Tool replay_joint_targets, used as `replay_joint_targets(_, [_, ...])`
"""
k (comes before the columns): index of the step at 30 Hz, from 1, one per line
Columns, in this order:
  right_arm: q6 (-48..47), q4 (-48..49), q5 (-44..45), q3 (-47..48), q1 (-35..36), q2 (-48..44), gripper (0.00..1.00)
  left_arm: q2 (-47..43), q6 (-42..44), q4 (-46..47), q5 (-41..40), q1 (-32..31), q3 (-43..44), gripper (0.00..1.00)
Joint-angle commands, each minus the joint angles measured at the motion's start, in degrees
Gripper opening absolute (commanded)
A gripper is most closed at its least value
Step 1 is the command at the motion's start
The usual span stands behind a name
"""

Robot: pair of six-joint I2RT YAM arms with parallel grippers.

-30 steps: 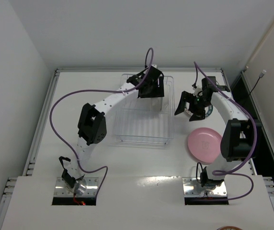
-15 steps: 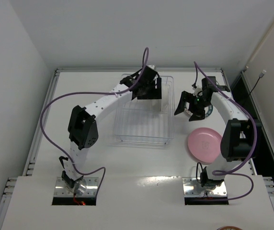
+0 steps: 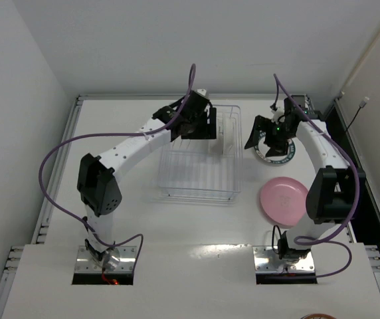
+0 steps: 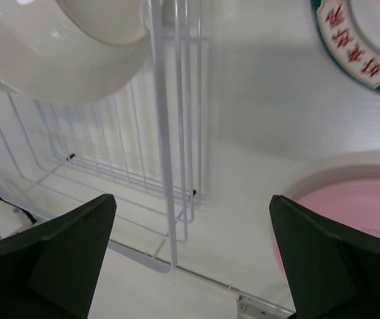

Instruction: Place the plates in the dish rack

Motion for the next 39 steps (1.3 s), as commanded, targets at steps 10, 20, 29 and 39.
replay_joint_targets(10, [12.35,3.05,12.09,5.57,-20.52,-2.23,1.00,-16.42,8.20,-0.98,-5.50,4.23,-8.60,0.67])
replay_joint_targets(20, [8.97,4.21,9.51,12.31,-26.19,13.66,1.00,-27.15,8.73,6.41,-1.10,7.22,-22.69,0.73])
replay_joint_targets(29, [8.25,2.09,5.94,17.34,-25.58,27.63,1.00,-27.69,4.87,8.25,0.82,13.80,-28.40,0.77])
replay_joint_targets(39, [5.00,-0.79,-3.14,22.42,-23.74,37.22,0.82,-23.03,0.03,10.98,8.74,15.40,-29.72,0.77])
